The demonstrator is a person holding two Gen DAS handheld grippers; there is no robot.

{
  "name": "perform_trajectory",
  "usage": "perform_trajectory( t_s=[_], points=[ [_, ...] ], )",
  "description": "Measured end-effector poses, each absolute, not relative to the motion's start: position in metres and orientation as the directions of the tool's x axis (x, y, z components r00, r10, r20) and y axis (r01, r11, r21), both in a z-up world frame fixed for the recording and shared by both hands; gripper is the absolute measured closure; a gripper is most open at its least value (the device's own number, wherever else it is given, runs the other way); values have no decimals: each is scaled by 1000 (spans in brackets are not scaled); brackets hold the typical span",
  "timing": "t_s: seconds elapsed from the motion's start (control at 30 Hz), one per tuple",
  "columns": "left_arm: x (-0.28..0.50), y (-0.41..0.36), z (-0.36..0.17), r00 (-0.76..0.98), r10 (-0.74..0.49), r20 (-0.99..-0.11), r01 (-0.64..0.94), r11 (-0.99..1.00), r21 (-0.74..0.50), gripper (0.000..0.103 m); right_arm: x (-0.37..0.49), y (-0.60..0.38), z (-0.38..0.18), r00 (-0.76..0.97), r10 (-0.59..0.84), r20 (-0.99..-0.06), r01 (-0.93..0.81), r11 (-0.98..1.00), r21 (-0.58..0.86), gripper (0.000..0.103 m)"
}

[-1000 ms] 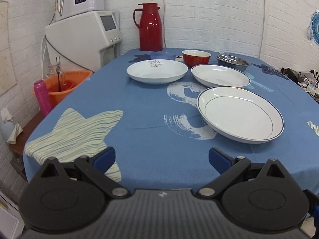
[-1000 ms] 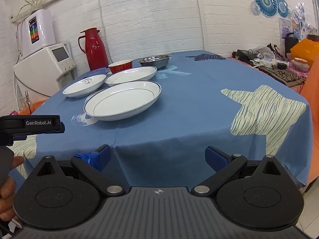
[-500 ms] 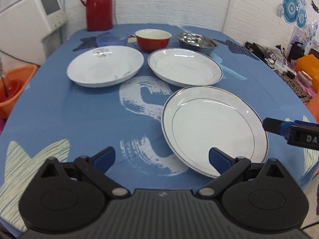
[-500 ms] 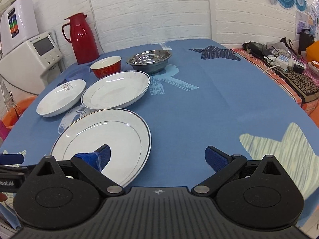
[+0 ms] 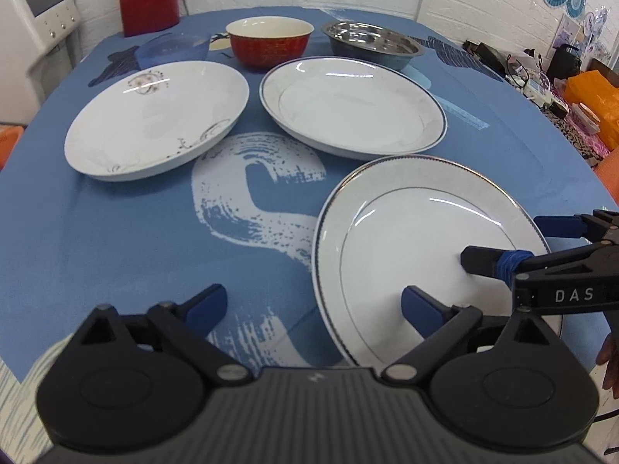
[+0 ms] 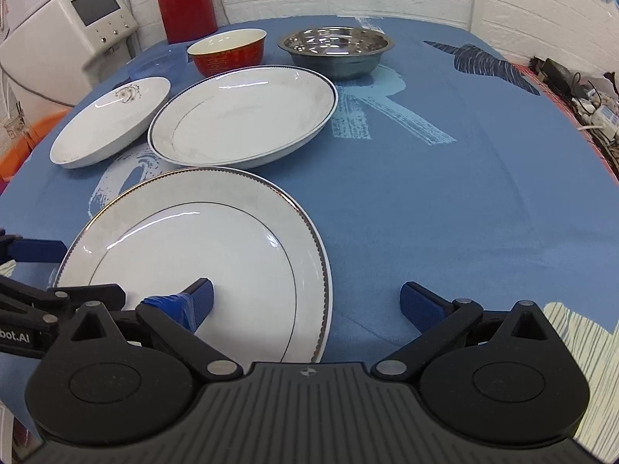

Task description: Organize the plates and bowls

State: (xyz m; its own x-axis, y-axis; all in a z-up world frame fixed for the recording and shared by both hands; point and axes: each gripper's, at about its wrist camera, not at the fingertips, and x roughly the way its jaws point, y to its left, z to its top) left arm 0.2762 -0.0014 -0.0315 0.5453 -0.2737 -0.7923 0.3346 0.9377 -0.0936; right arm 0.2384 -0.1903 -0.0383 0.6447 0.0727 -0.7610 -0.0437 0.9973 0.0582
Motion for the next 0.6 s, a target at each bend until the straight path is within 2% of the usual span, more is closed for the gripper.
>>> perform_trajectory(
  t_s=[0.1, 0.27, 0.37, 0.43, 0.47, 0.5, 0.53, 0.57, 0.6],
  points=[
    [276, -7, -33, 555, -262, -790, 350, 935, -64, 7, 234, -192, -40, 666, 86, -741, -70, 996, 53, 12],
    [274, -10, -34, 560, -270, -783, 363, 930, -61, 7, 237, -191, -36, 640, 103, -761, -99, 994, 51, 12],
    [271, -10, -34, 567, -283, -773, 370, 927, -68, 12, 232, -189, -37, 647, 127, -752, -140, 989, 47, 15],
    [268, -11, -32, 574, -301, -762, 383, 921, -75, 22, 228, -186, -37, 652, 153, -743, -176, 983, 47, 20],
    [266, -11, -30, 573, -316, -756, 393, 916, -86, 36, 226, -184, -37, 653, 167, -739, -196, 979, 48, 26],
    [265, -12, -28, 569, -329, -753, 401, 911, -95, 51, 225, -183, -35, 652, 185, -735, -214, 975, 55, 47],
    [265, -13, -26, 560, -345, -754, 406, 907, -113, 59, 224, -180, -31, 654, 201, -729, -230, 971, 62, 56],
    [266, -13, -26, 559, -340, -756, 395, 911, -118, 62, 225, -179, -29, 650, 184, -737, -214, 975, 55, 58],
    [266, -12, -26, 561, -343, -754, 390, 912, -124, 69, 226, -180, -29, 647, 185, -739, -212, 976, 59, 60]
  ],
)
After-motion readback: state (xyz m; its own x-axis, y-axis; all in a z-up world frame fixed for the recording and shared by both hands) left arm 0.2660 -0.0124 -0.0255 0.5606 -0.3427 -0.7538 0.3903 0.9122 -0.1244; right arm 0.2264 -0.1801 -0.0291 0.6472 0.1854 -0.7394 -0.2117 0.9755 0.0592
